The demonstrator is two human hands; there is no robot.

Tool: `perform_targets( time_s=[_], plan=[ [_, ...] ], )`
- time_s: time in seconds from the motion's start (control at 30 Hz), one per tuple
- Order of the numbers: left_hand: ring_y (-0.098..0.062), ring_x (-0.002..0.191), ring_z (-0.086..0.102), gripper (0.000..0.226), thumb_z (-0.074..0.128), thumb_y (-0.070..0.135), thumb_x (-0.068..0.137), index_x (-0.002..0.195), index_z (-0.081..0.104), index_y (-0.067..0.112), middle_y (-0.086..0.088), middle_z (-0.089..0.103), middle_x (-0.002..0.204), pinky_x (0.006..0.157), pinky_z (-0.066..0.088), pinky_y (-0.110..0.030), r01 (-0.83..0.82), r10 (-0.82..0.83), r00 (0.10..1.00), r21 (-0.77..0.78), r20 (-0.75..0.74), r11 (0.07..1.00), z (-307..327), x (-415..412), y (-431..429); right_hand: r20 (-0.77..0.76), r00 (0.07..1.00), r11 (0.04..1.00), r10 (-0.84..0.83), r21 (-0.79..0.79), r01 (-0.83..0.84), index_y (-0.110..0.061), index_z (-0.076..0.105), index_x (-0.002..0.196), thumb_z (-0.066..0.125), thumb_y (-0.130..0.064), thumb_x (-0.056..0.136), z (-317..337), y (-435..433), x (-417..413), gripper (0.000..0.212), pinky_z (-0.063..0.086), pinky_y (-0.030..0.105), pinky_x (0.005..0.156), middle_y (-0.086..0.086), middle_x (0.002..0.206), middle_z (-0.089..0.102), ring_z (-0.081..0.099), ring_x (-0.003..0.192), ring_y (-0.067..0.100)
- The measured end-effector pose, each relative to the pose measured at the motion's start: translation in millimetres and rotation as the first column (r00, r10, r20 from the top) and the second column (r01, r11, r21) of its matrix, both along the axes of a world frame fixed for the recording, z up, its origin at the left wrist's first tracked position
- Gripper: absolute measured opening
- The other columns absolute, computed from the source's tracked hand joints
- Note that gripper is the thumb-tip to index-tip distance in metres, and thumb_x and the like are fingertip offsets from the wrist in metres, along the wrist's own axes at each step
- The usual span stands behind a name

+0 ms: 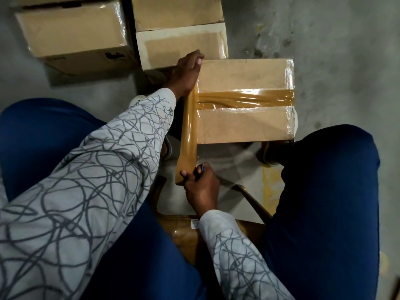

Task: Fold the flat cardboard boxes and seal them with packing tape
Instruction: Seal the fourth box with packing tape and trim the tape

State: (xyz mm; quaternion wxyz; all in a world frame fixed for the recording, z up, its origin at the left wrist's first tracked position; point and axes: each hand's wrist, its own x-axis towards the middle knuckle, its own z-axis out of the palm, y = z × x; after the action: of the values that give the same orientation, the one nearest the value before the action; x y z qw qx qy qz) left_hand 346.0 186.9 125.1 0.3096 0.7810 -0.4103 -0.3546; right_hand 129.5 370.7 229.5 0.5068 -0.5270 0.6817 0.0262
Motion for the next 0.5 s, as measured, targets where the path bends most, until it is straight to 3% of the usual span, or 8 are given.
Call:
perform_targets(
  time_s=[0.23,0.33,0.43,0.5],
  plan=[
    [-0.021,0.133,0.041,0.036,0.031,0.03,0.107,0.131,0.057,0.023,-0.001,0.05,0.144,0.107,0.03,-0.028,0.008,-0.007,0.999,-0.01,0.035,1.0,-3,2,-2,-0.045,0.997,0.998,0.068,0.02,-0.067,-0.023,0.048,0.087,0.079,-0.028,0.082,-16,-7,-4,0.032,0.048,0.033,0.08,0.006,0.099,0.069,0.065,0.096,0.025],
    [-0.023,0.134,0.039,0.038,0.028,0.037,0.105,0.133,0.054,0.036,0.001,0.049,0.145,0.112,0.032,-0.039,-0.004,0.004,0.999,0.013,0.041,1.0,1,3,0,-0.039,0.999,0.997,0.035,0.076,-0.032,-0.024,0.045,0.079,0.081,-0.031,0.08,-33,-20,-5,0.037,0.049,0.035,0.082,0.012,0.104,0.069,0.064,0.1,0.03],
    [-0.032,0.144,0.026,0.047,0.024,0.053,0.102,0.148,0.028,0.048,-0.007,0.03,0.158,0.116,0.022,-0.057,-0.015,-0.008,0.993,0.194,0.12,0.981,16,2,5,-0.022,1.0,0.994,0.012,0.109,-0.009,-0.025,0.044,0.074,0.083,-0.033,0.077,-44,-26,-11,0.041,0.05,0.039,0.083,0.012,0.098,0.068,0.064,0.097,0.029],
    [-0.034,0.148,0.02,0.058,0.028,0.058,0.101,0.155,0.013,0.043,-0.012,0.021,0.161,0.118,0.017,-0.058,-0.115,0.09,0.988,0.219,0.124,0.969,26,-10,14,0.014,0.999,0.989,-0.036,0.142,0.034,-0.024,0.045,0.071,0.085,-0.033,0.073,-48,-25,-13,0.042,0.054,0.043,0.084,0.007,0.086,0.064,0.063,0.088,0.025]
  ],
)
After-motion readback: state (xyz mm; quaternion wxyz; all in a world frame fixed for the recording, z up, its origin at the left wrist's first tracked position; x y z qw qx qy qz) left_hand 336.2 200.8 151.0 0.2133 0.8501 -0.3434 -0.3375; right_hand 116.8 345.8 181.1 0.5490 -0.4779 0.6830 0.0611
